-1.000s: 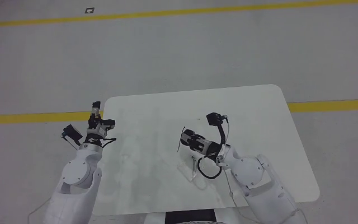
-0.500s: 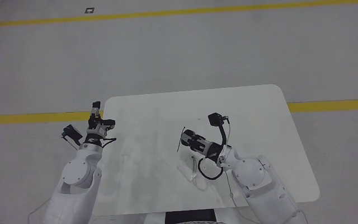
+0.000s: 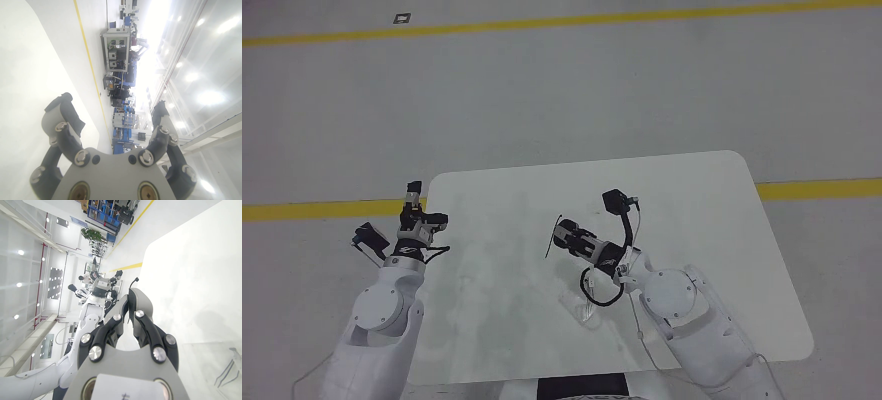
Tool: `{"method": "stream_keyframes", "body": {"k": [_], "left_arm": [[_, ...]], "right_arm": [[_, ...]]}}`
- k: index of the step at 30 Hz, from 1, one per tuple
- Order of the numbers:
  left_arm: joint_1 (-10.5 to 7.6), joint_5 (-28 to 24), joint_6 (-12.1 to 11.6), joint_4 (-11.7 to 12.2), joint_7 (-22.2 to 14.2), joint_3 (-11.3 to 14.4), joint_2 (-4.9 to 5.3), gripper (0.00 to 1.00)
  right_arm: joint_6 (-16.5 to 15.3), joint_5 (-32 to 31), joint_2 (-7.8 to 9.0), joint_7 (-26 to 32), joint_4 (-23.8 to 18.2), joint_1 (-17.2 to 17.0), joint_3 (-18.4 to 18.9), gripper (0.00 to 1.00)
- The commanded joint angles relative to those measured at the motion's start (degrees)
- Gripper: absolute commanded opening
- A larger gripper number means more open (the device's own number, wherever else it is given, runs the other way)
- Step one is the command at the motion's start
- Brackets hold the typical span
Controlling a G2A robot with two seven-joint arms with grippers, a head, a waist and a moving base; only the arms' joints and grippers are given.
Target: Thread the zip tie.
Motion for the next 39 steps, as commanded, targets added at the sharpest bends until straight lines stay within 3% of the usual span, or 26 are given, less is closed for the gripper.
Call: {"method": "stream_keyframes", "body": {"k": [1, 17, 21, 24, 25, 28, 39], "left_arm": [[0.0, 0.0, 0.0, 0.0, 0.0, 0.0, 0.0, 1.0], [-0.05, 0.03, -0.01, -0.02, -0.16, 0.06, 0.0, 1.0], [0.2, -2.24, 0.06, 1.51, -10.36, -2.6, 0.54, 1.0], [0.96, -3.37, 1.74, 3.2, -20.54, -5.53, 1.28, 1.0], [1.34, -2.74, 2.47, 3.95, -25.47, -6.19, 1.64, 1.0], [1.67, -2.57, 3.7, 5.11, -34.63, -7.11, 2.26, 1.0], [1.67, -1.47, 2.97, 5.07, -35.52, -7.45, 2.4, 1.0]], "right_arm": [[-0.02, -0.04, 0.01, 0.03, -0.02, -0.02, 0.02, 0.0], [-0.02, -0.04, 0.01, 0.03, -0.02, -0.02, 0.02, 0.0], [-0.02, -0.04, 0.01, 0.03, -0.02, -0.02, 0.02, 0.0], [-0.02, -0.04, 0.01, 0.03, -0.02, -0.02, 0.02, 0.0], [-0.02, -0.04, 0.01, 0.03, -0.02, -0.02, 0.02, 0.0], [-0.02, -0.04, 0.01, 0.03, -0.02, -0.02, 0.02, 0.0], [-0.02, -0.04, 0.01, 0.03, -0.02, -0.02, 0.02, 0.0]]}}
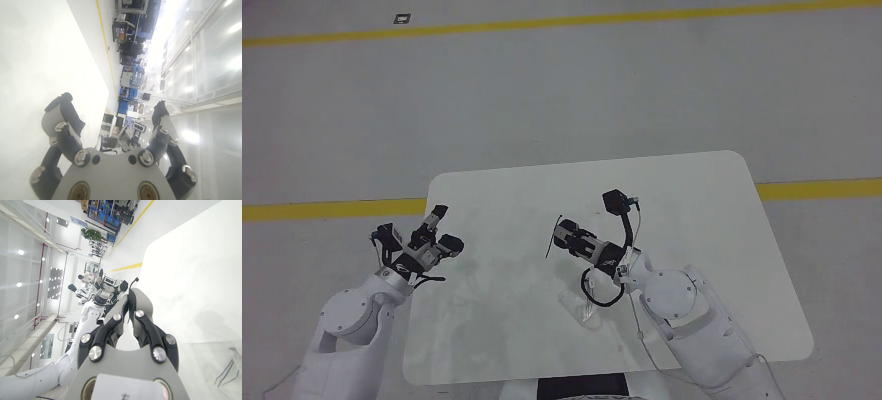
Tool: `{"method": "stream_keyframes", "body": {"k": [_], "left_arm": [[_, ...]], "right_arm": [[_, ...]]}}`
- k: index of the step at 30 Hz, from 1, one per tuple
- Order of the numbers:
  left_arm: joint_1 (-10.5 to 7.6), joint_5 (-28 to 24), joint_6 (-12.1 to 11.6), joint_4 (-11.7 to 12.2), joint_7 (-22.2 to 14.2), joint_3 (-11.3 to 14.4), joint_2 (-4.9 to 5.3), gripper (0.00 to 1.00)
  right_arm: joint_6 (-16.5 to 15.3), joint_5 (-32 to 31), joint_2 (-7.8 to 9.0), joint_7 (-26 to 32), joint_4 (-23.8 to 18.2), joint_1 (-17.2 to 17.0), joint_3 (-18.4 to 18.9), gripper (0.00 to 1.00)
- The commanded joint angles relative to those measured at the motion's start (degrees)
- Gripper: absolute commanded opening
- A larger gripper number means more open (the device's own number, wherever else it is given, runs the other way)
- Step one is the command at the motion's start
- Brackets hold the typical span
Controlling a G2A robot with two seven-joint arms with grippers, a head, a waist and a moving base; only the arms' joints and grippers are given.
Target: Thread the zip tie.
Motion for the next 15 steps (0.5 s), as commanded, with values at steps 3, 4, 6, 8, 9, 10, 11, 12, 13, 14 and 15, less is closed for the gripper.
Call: {"method": "stream_keyframes", "body": {"k": [3, 4, 6, 8, 9, 10, 11, 12, 13, 14, 15], "left_arm": [[-0.06, 0.1, -0.08, -0.03, 0.15, 0.07, -0.01, 1.0], [-0.11, 0.52, -0.32, -0.11, 0.39, 0.67, -0.05, 1.0], [0.07, 1.58, -0.91, -0.61, -1.02, 2.7, -0.1, 1.0], [0.25, 1.45, -1.54, -0.6, -1.11, 4.07, -0.22, 1.0], [0.33, 1.41, -1.85, -0.57, -1.41, 5.2, -0.3, 1.0], [0.29, 1.63, -2.1, -0.3, -1.5, 6.05, -0.36, 1.0], [0.11, 1.78, -2.28, 0.0, -1.54, 6.78, -0.41, 1.0], [-0.07, 1.67, -2.39, 0.31, -1.57, 7.66, -0.49, 1.0], [-0.36, 1.37, -2.46, 0.73, -1.07, 8.87, -0.63, 1.0], [-0.61, 1.21, -2.47, 0.91, -0.75, 9.77, -0.73, 1.0], [-0.81, 0.61, -2.49, 1.04, -0.69, 10.74, -0.86, 1.0]], "right_arm": [[0.0, 0.0, 0.0, 0.0, 0.0, 0.0, 0.0, 0.0], [0.0, 0.0, 0.0, 0.0, 0.0, 0.0, 0.0, 0.0], [0.0, 0.0, 0.0, 0.0, 0.0, 0.0, 0.0, 0.0], [0.0, 0.0, 0.0, 0.0, 0.0, 0.0, 0.0, 0.0], [0.0, 0.0, 0.0, 0.0, 0.0, 0.0, 0.0, 0.0], [0.0, 0.0, 0.0, 0.0, 0.0, 0.0, 0.0, 0.0], [0.0, 0.0, 0.0, 0.0, 0.0, 0.0, 0.0, 0.0], [0.0, 0.0, 0.0, 0.0, 0.0, 0.0, 0.0, 0.0], [0.0, 0.0, 0.0, 0.0, 0.0, 0.0, 0.0, 0.0], [0.0, 0.0, 0.0, 0.0, 0.0, 0.0, 0.0, 0.0], [0.0, 0.0, 0.0, 0.0, 0.0, 0.0, 0.0, 0.0]]}}
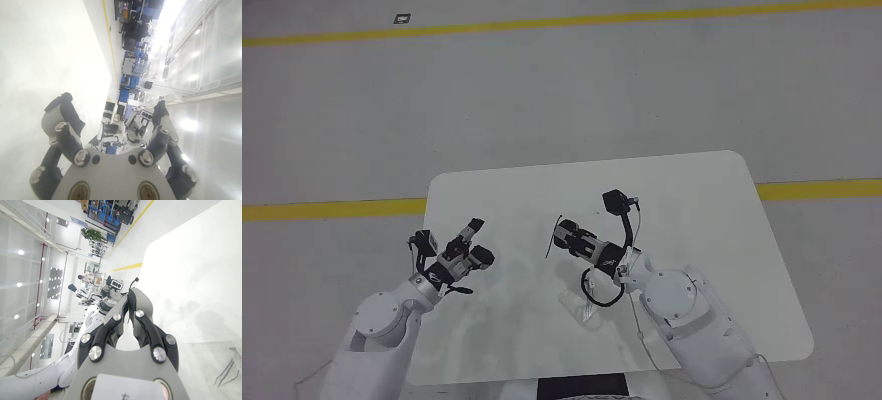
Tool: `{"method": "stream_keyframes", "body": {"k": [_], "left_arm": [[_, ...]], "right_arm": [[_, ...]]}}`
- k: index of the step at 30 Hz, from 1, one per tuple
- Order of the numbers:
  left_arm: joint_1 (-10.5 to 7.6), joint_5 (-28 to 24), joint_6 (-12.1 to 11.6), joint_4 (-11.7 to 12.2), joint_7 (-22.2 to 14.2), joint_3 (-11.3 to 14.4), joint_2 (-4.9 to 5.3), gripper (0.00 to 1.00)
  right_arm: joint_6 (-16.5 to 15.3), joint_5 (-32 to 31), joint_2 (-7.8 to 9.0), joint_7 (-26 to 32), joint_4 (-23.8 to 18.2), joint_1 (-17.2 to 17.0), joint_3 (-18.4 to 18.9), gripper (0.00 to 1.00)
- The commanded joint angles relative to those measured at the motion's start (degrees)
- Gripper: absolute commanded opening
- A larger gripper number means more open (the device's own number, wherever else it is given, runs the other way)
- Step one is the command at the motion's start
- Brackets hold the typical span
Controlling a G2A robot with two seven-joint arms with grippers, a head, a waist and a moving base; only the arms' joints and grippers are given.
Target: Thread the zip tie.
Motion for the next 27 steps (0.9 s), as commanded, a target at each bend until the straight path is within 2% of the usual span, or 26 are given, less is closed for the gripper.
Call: {"method": "stream_keyframes", "body": {"k": [1, 4, 14, 17, 21, 27], "left_arm": [[-0.36, -1.03, 0.07, 0.21, 0.47, 1.93, -0.23, 1.0], [-1.16, -0.8, -0.47, -0.81, 1.63, 4.3, -0.49, 1.0], [-1.16, -0.8, -0.47, -0.81, 1.63, 4.3, -0.49, 1.0], [-1.34, -1.65, -1.36, -0.94, 3.35, 6.25, -0.8, 1.0], [-1.8, -1.39, -3.8, -0.52, 6.38, 9.64, -1.33, 1.0], [-3.19, 0.17, -7.02, 2.17, 9.14, 14.78, -2.05, 1.0]], "right_arm": [[0.0, 0.0, 0.0, 0.0, 0.0, 0.0, 0.0, 0.0], [0.0, 0.0, 0.0, 0.0, 0.0, 0.0, 0.0, 0.0], [-0.05, 0.07, -0.01, -0.37, 0.16, -0.12, -0.05, 0.0], [0.07, 0.62, -0.06, -1.9, 1.34, -0.41, -0.39, 0.0], [2.16, 1.09, -0.39, -5.91, 3.3, -0.87, -1.65, 0.0], [6.8, 2.68, -1.35, -13.68, 5.5, -1.36, -4.54, 0.0]]}}
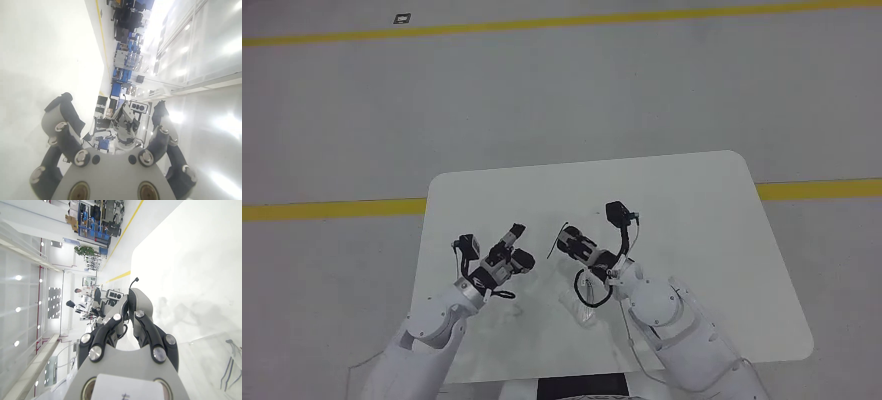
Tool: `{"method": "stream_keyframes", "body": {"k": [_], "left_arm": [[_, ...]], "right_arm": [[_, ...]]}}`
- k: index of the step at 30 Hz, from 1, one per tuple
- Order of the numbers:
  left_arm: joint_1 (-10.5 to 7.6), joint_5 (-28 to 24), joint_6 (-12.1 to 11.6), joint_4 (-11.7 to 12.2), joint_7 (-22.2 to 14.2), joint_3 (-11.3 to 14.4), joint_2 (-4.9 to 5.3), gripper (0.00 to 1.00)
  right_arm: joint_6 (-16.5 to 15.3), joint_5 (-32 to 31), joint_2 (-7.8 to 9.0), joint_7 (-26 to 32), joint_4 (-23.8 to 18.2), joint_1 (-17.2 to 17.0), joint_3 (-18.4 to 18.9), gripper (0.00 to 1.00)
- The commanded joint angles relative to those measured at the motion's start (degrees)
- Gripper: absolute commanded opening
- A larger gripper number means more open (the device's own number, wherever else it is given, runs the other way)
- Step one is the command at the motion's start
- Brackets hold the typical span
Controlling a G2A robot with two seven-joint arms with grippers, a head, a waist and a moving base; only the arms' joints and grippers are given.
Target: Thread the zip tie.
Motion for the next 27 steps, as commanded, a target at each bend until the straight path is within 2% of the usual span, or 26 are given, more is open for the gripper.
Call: {"method": "stream_keyframes", "body": {"k": [1, 3, 10, 12, 14, 17, 19, 21, 27], "left_arm": [[-0.37, 0.2, -0.66, 0.56, 0.58, 1.29, -0.17, 1.0], [-0.75, -0.18, -1.6, 0.61, 0.78, 1.92, -0.3, 1.0], [-0.75, -0.18, -1.6, 0.61, 0.78, 1.92, -0.3, 1.0], [-1.09, 2.13, -1.04, 0.43, -0.13, 2.6, -0.18, 1.0], [-1.15, 3.69, -1.07, 0.19, -0.6, 2.82, -0.05, 1.0], [-0.64, 2.6, -1.91, -0.21, -1.99, 3.25, 0.01, 1.0], [-0.47, 2.87, -2.09, -0.24, -2.9, 3.56, 0.11, 1.0], [-0.55, 3.14, -3.41, -0.52, -2.9, 3.63, 0.14, 1.0], [-0.55, 3.14, -3.41, -0.52, -2.9, 3.63, 0.14, 1.0]], "right_arm": [[1.0, 0.69, -0.24, -1.39, 0.56, 0.12, -0.68, 0.0], [1.28, 0.55, -0.35, -2.55, 0.65, 0.57, -0.72, 0.0], [1.28, 0.55, -0.35, -2.55, 0.65, 0.57, -0.72, 0.0], [1.24, -0.44, -0.35, -3.05, 0.81, 0.64, -0.97, 0.0], [1.97, -1.02, -0.43, -3.88, 0.72, 0.73, -1.32, 0.0], [4.03, -0.92, -0.79, -6.06, 0.85, 0.78, -2.3, 0.0], [6.59, -0.38, -1.17, -7.57, 1.46, 0.62, -3.48, 0.0], [6.87, -0.22, -1.47, -9.29, 1.94, 0.57, -4.03, 0.0], [6.87, -0.22, -1.47, -9.29, 1.94, 0.57, -4.03, 0.0]]}}
